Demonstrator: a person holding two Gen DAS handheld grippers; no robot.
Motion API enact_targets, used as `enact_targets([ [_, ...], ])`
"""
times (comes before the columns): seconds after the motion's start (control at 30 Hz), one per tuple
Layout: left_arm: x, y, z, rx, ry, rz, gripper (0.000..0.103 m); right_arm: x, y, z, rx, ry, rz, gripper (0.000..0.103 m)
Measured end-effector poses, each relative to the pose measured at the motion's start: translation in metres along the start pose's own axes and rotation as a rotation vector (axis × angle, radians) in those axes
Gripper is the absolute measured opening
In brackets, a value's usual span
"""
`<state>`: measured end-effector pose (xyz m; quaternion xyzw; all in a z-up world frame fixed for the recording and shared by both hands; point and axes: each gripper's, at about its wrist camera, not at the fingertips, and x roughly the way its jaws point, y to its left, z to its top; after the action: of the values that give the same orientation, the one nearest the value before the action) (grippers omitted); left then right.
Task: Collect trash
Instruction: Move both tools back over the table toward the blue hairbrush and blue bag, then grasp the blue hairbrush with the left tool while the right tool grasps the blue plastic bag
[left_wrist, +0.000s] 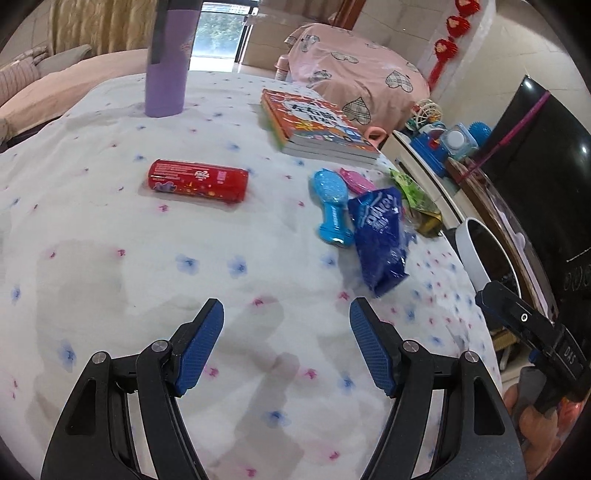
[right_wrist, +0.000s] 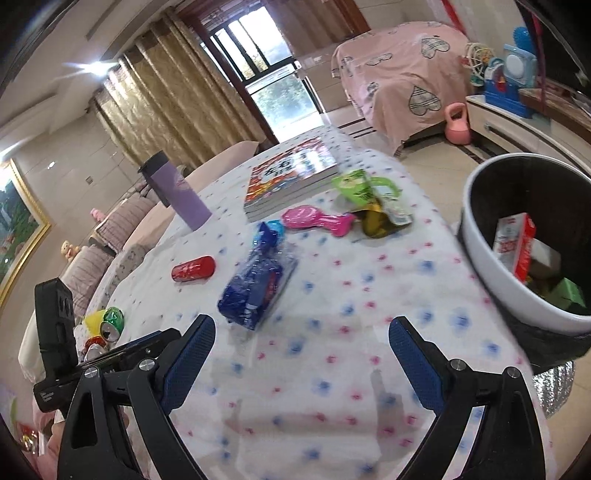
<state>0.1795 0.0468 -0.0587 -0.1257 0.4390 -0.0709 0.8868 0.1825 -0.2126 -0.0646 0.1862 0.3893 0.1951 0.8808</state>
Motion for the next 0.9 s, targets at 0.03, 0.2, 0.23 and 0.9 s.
enact_targets([
  [0.03, 0.001, 0.001, 0.001, -0.001, 0.0, 0.004, 0.072, 0.003, 0.002, 0.001, -0.002, 0.002, 0.004, 0.096],
  [0.2, 0.007, 0.001, 0.005, 0.009, 0.006, 0.017, 0.072, 0.019, 0.013, 0.005, -0.004, 0.021, 0.031, 0.096],
  [0.23, 0.008, 0.002, 0.005, 0.009, 0.009, 0.017, 0.072, 0.024, 0.015, 0.007, -0.003, 0.026, 0.04, 0.096],
  [0.9, 0.064, -0.042, 0.048, 0.105, 0.041, 0.015, 0.072, 0.062, -0.002, 0.026, 0.069, 0.099, 0.142, 0.027],
])
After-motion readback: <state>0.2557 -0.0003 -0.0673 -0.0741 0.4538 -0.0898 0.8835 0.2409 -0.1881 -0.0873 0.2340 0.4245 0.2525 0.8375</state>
